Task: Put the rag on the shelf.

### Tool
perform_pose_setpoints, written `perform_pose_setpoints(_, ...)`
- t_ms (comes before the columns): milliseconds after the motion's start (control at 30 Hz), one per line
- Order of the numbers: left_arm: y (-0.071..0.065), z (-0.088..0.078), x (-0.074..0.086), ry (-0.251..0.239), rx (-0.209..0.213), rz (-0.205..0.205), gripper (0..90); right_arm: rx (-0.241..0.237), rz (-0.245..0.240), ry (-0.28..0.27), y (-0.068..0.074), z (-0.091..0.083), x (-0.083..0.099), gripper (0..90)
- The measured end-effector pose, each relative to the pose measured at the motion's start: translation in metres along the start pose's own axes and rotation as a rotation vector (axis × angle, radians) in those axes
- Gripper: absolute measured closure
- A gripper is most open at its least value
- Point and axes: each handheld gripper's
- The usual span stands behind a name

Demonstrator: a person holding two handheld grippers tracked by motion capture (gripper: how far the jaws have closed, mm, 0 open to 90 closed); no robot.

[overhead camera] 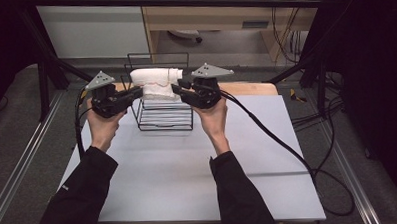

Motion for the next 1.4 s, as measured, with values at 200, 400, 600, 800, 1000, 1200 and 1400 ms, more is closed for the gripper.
perform_pose_setpoints(200,-0.001,-0.01,0.01,0.049,-0.006,0.025,59.9,-0.004,0.01,0.037,-0.006,-0.024,0.002,47.3)
perform_pose_setpoints(400,0.001,-0.02,0.028,0.097,-0.006,0.036,41.4,-0.002,0.044,0.077,-0.017,-0.05,0.012,31.7)
perform_pose_setpoints(600,0.003,-0.027,0.05,0.152,-0.003,0.045,26.2,0.014,0.078,0.107,-0.031,-0.074,0.026,14.5)
perform_pose_setpoints(800,0.005,-0.035,0.074,0.191,-0.002,0.05,15.4,0.03,0.105,0.134,-0.046,-0.097,0.041,6.0)
perform_pose_setpoints(1000,0.006,-0.043,0.094,0.21,0.008,0.053,10.8,0.044,0.127,0.18,-0.057,-0.119,0.065,1.9)
perform_pose_setpoints(1200,0.005,-0.052,0.113,0.232,0.023,0.052,9.4,0.046,0.145,0.223,-0.062,-0.139,0.096,0.5)
perform_pose_setpoints(1400,0.006,-0.062,0.134,0.26,0.024,0.042,9.4,0.051,0.169,0.247,-0.066,-0.158,0.127,0.4)
Point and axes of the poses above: each handheld gripper's, and its own axes: z roughly forward along the jaws, x roughly out of its underside, y roughly to its left, and after that the axes turned 12 degrees about -y, right-handed
